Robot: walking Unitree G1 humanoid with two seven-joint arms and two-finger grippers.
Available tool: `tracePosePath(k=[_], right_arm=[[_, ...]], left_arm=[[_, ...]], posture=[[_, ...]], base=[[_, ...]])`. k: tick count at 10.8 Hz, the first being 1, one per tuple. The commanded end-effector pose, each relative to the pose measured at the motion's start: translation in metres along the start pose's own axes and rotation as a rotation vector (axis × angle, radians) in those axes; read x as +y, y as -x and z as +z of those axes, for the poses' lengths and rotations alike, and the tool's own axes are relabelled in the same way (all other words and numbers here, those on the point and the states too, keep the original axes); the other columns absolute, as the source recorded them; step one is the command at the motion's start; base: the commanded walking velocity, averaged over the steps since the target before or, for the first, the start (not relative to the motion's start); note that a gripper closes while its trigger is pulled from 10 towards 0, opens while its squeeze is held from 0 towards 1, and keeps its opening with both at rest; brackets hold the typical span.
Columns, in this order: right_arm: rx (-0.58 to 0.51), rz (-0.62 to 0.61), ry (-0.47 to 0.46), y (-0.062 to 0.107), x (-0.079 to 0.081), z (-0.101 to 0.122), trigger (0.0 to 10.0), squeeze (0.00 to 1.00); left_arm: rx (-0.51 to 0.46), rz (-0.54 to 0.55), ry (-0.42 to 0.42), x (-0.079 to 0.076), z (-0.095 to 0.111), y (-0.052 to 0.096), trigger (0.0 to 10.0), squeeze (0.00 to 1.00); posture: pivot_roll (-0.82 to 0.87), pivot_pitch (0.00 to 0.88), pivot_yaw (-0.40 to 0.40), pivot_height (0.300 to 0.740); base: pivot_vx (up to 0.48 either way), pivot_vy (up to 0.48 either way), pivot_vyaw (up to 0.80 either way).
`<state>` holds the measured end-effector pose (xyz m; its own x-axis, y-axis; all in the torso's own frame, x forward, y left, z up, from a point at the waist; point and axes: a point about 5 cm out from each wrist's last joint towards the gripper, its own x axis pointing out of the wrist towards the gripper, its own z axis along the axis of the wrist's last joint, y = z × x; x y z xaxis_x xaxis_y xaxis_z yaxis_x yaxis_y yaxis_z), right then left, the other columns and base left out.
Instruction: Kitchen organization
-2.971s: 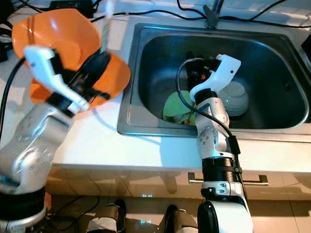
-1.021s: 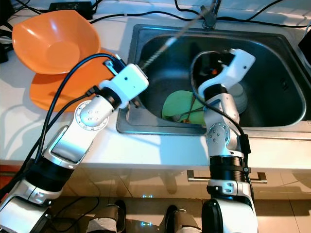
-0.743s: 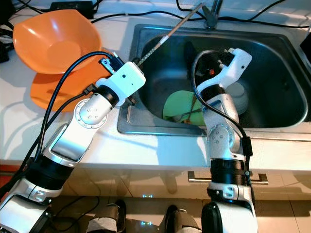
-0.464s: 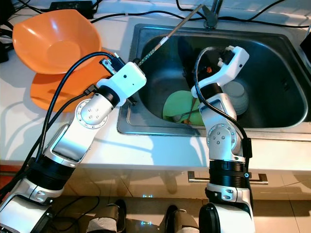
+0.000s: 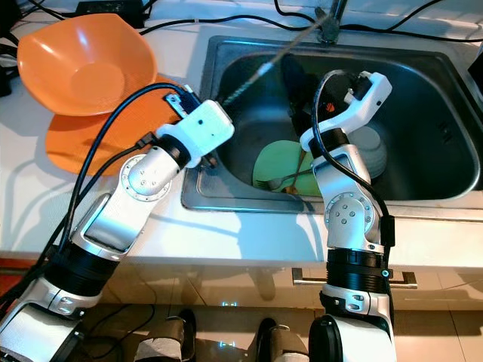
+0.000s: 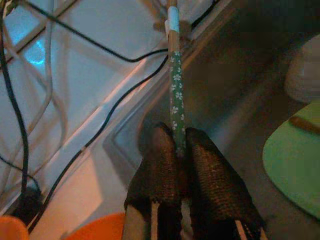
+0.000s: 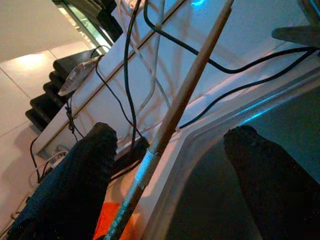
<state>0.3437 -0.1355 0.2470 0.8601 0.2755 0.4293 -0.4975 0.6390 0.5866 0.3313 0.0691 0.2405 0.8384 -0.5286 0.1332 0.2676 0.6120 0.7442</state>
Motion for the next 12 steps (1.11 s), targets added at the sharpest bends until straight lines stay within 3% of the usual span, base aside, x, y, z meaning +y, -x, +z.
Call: tracePosePath(k=[1, 11, 12], right_arm=[[-0.009, 0.009, -0.007, 0.0, 0.003, 0.003, 10.0, 0.0], [-0.031, -0.038, -0.013, -0.004, -0.002, 0.005, 10.0, 0.0], [-0.036, -0.049, -0.016, -0.005, -0.004, 0.006, 0.0, 0.0]], left_arm=[[-0.048, -0.035, 0.004, -0.007, 0.008, 0.002, 10.0, 0.0], [-0.156, -0.141, 0.015, -0.02, 0.021, 0.006, 10.0, 0.0], [-0.161, -0.145, 0.016, -0.021, 0.022, 0.006, 10.0, 0.0]], posture=[[0.16, 0.221, -0.045, 0.74], [0.16, 0.207, -0.049, 0.74], [0.16, 0.207, -0.049, 0.74]], base=[[0.0, 0.0, 0.0], [0.0, 0.0, 0.0], [0.0, 0.0, 0.0]])
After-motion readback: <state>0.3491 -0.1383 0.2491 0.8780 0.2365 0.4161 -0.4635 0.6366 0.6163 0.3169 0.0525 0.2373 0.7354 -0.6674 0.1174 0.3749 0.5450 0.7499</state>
